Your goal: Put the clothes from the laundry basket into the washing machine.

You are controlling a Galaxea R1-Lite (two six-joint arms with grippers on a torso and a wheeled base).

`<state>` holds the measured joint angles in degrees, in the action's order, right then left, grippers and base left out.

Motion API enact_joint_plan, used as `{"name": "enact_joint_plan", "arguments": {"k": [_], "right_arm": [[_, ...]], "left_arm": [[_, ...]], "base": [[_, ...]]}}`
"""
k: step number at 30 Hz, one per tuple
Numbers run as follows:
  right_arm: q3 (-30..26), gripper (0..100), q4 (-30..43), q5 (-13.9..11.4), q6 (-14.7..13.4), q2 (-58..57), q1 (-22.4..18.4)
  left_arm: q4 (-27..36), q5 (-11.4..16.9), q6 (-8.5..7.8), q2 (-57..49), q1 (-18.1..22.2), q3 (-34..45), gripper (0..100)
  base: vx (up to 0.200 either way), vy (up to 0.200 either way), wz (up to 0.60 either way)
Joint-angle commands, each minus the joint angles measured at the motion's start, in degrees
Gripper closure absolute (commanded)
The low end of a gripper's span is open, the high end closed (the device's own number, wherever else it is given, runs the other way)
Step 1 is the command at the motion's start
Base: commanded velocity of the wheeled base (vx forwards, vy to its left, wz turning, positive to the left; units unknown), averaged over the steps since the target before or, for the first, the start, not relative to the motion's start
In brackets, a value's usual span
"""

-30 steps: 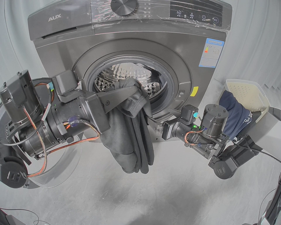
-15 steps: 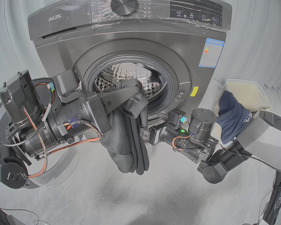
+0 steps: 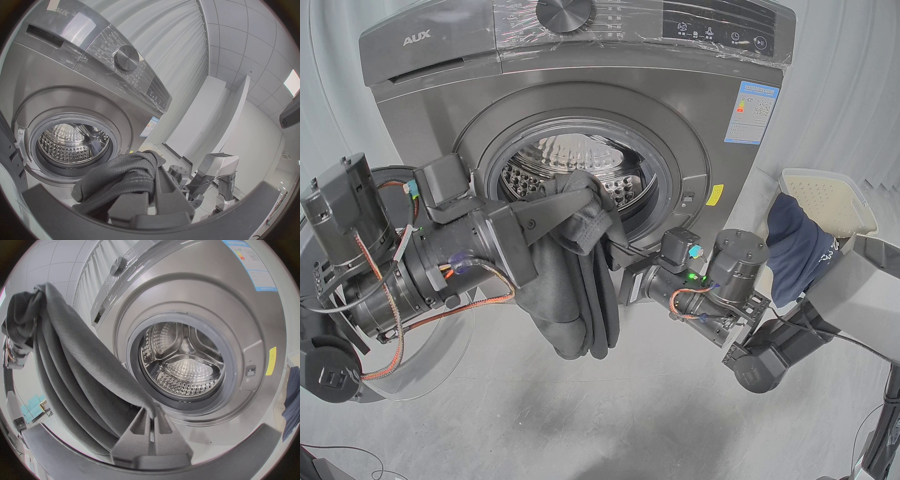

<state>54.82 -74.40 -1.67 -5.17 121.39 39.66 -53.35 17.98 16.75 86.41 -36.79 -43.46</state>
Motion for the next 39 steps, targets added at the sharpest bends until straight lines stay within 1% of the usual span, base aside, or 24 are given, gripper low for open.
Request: {"name": "enact_joint_plan", "arguments": {"k": [1, 4, 10, 11, 12, 14, 17, 19, 20, 22, 27, 30, 33, 39], "right_arm": [[-5.6, 100, 0.0, -0.2, 0.2, -8.1, -0.7], [-8.8, 100, 0.0, -0.1, 0.2, -12.8, -1.3], [-14.1, 100, 0.5, 0.1, 0.1, -20.5, -0.9], [-14.7, 100, 0.5, 0.1, 0.1, -21.1, -0.8], [-14.7, 100, 0.5, 0.1, 0.1, -21.1, -0.8], [-18.0, 100, 0.6, -0.1, 0.1, -23.8, -0.5], [-21.2, 100, 0.1, -0.1, 0.1, -25.5, -0.2], [-21.5, 100, 0.0, -0.1, 0.0, -25.9, 0.0], [-21.1, 100, 0.0, -0.1, -0.2, -26.3, 0.4], [-19.4, 100, 0.0, 0.0, -0.3, -26.7, 0.4], [-14.7, 100, 0.6, 0.4, -0.4, -26.7, 0.1], [-14.2, 100, 0.7, 0.4, -0.4, -26.7, 0.1], [-14.2, 100, 0.6, 0.4, -0.5, -26.7, 0.1], [-13.6, 100, 0.8, 0.4, -0.4, -28.0, 0.2]], "left_arm": [[0.0, -0.1, 0.13, 0.9, 0.2, -0.3, 100], [0.0, -0.1, 0.13, 1.2, 0.2, -0.6, 100], [0.3, -0.1, 0.13, 1.5, 0.2, -1.0, 100], [0.3, -0.1, 0.13, 1.5, 0.2, -1.0, 0], [0.3, -0.1, 0.13, 1.5, 0.2, -1.0, 0], [0.5, -0.1, 0.65, 1.5, 0.2, -1.1, 0], [0.5, -0.1, 1.88, 1.6, 0.2, -1.1, 0], [0.5, -0.1, 2.32, 1.6, 0.2, -1.0, 0], [0.5, -0.1, 2.67, 1.7, 0.3, -0.7, 0], [0.3, -0.1, 2.85, 2.1, 0.5, 0.1, 0], [0.2, -0.1, 2.76, 2.5, 0.9, 3.6, 0], [0.2, -0.2, 2.76, 3.2, 1.1, 5.4, 0], [0.2, -0.3, 2.41, 4.9, 1.8, 7.5, 0], [0.1, -0.2, 2.15, 8.8, 2.0, 9.4, 0]], "base": [[0.0, 0.0, 0.0], [0.0, 0.0, 0.0], [0.0, 0.0, 0.0], [0.0, 0.0, 0.0], [0.0, 0.0, 0.0], [0.0, 0.0, 0.0], [0.0, 0.0, 0.0], [0.0, 0.0, 0.0], [0.0, 0.0, 0.0], [0.0, 0.0, 0.0], [0.0, 0.0, 0.0], [0.0, 0.0, 0.0], [0.0, 0.0, 0.0], [0.0, 0.0, 0.0]]}}
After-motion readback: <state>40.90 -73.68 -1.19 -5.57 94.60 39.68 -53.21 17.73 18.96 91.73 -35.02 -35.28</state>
